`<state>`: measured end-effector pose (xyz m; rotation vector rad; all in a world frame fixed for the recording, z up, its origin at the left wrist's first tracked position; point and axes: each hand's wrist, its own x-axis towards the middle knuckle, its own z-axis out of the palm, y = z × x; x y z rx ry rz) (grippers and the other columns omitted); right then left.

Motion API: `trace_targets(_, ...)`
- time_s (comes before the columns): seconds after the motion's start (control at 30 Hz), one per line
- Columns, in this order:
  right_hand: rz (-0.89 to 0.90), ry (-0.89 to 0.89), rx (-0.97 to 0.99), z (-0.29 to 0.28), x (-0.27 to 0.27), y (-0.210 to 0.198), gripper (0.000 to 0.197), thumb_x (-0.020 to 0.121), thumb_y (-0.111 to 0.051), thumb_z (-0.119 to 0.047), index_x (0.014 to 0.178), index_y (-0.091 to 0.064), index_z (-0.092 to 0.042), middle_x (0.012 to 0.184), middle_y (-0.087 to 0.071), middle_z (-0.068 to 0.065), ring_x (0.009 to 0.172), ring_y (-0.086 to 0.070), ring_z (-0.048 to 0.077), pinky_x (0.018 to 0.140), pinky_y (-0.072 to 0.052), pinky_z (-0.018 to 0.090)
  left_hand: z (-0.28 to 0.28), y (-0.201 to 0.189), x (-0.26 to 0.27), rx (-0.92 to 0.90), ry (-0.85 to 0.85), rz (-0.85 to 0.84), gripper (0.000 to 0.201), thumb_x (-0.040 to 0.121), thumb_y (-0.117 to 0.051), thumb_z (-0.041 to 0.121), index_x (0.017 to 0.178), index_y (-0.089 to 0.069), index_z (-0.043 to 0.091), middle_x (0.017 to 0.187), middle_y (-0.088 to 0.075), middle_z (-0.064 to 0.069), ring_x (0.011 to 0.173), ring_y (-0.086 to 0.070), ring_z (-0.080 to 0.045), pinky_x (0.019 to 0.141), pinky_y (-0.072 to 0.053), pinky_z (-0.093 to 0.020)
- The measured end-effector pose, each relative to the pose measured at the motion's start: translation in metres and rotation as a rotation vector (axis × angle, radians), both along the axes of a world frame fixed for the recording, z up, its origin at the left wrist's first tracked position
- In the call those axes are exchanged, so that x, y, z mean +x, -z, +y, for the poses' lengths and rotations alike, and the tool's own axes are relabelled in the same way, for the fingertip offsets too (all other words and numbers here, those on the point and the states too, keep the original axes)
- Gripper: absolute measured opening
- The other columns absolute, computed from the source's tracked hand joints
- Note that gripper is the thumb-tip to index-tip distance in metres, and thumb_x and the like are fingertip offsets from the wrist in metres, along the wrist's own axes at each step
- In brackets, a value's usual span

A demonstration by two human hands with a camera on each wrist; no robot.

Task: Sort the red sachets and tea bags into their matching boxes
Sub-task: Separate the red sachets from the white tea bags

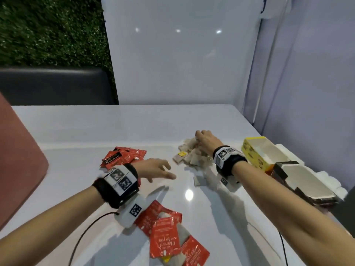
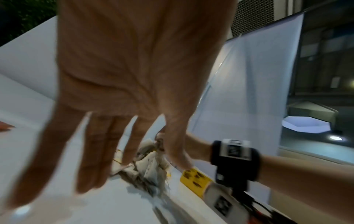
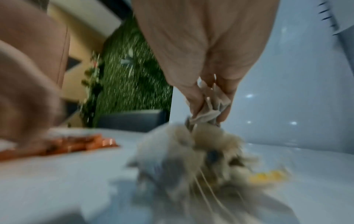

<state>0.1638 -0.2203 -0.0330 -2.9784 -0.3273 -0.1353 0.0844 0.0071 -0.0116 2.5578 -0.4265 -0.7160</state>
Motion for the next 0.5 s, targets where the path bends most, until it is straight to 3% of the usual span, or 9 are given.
trace_targets(0.1, 0.151, -0.007, -0.142, 0.000, -0.001, 0.010, 0.038, 0.093, -0.036, -0.008, 0.130, -0.034, -0.004, 0.128, -0.042, 0.020, 0.123, -0.035, 0.035, 0.095, -0.037, 0.046, 0.028, 0.011, -0.047, 0.190, 0.017, 0.079, 0.106, 0.059, -0.051, 0.083, 0.139, -0.033, 0.015, 0.135, -0.046, -0.007, 0.114, -0.054, -0.021, 0.091, -0.050, -0.033)
trace_targets(0.17, 0.120, 0.014, -0.179, 0.002, -0.013, 0.004, 0.047, 0.096, -0.034, -0.014, 0.141, -0.024, -0.008, 0.137, -0.036, 0.020, 0.127, -0.032, 0.036, 0.102, -0.031, 0.045, 0.034, 0.024, -0.073, 0.225, 0.016, 0.053, 0.144, 0.026, -0.040, 0.097, 0.142, -0.023, 0.013, 0.140, -0.035, -0.010, 0.125, -0.042, -0.024, 0.099, -0.042, -0.037)
trace_targets(0.2, 0.061, 0.014, -0.186, 0.004, -0.023, -0.002, 0.050, 0.096, -0.034, -0.016, 0.144, -0.019, -0.010, 0.141, -0.032, 0.020, 0.130, -0.029, 0.036, 0.104, -0.029, 0.045, 0.033, 0.030, -0.082, 0.232, 0.011, 0.031, 0.153, 0.017, -0.038, 0.097, 0.143, -0.018, 0.012, 0.139, -0.031, -0.010, 0.129, -0.035, -0.025, 0.103, -0.037, -0.040)
trace_targets(0.27, -0.073, -0.032, -0.224, 0.012, -0.054, -0.017, 0.052, 0.096, -0.034, -0.013, 0.145, -0.018, -0.010, 0.144, -0.028, 0.019, 0.132, -0.028, 0.035, 0.105, -0.027, 0.042, 0.029, 0.040, -0.092, 0.236, -0.003, -0.015, 0.151, 0.024, -0.048, 0.092, 0.145, -0.009, 0.011, 0.137, -0.027, -0.011, 0.131, -0.026, -0.026, 0.107, -0.032, -0.042)
trace_targets(0.33, -0.067, -0.125, -0.210, 0.020, -0.093, -0.028, 0.047, 0.096, -0.040, -0.016, 0.140, -0.027, -0.008, 0.139, -0.036, 0.017, 0.128, -0.034, 0.032, 0.101, -0.030, 0.038, 0.020, 0.044, -0.095, 0.246, -0.011, -0.069, 0.132, 0.049, -0.069, 0.073, 0.146, -0.006, 0.010, 0.137, -0.027, -0.012, 0.131, -0.026, -0.027, 0.108, -0.033, -0.042)
trace_targets(0.43, 0.237, -0.192, -0.027, 0.031, -0.158, -0.022, 0.055, 0.092, -0.053, -0.033, 0.137, -0.032, -0.009, 0.139, -0.040, 0.014, 0.126, -0.041, 0.030, 0.102, -0.038, 0.042, 0.013, 0.048, -0.088, 0.177, -0.040, -0.064, 0.111, 0.061, -0.083, 0.044, 0.142, -0.014, 0.010, 0.130, -0.037, -0.012, 0.121, -0.042, -0.027, 0.099, -0.043, -0.038)
trace_targets(0.5, 0.407, -0.193, -0.029, 0.037, -0.193, -0.009, 0.063, 0.088, -0.057, -0.041, 0.136, -0.030, -0.012, 0.134, -0.045, 0.013, 0.119, -0.046, 0.028, 0.097, -0.043, 0.043, 0.015, 0.047, -0.084, 0.082, -0.087, -0.012, 0.090, 0.061, -0.086, 0.032, 0.127, -0.029, 0.009, 0.108, -0.051, -0.002, 0.098, -0.056, -0.017, 0.080, -0.051, -0.027)
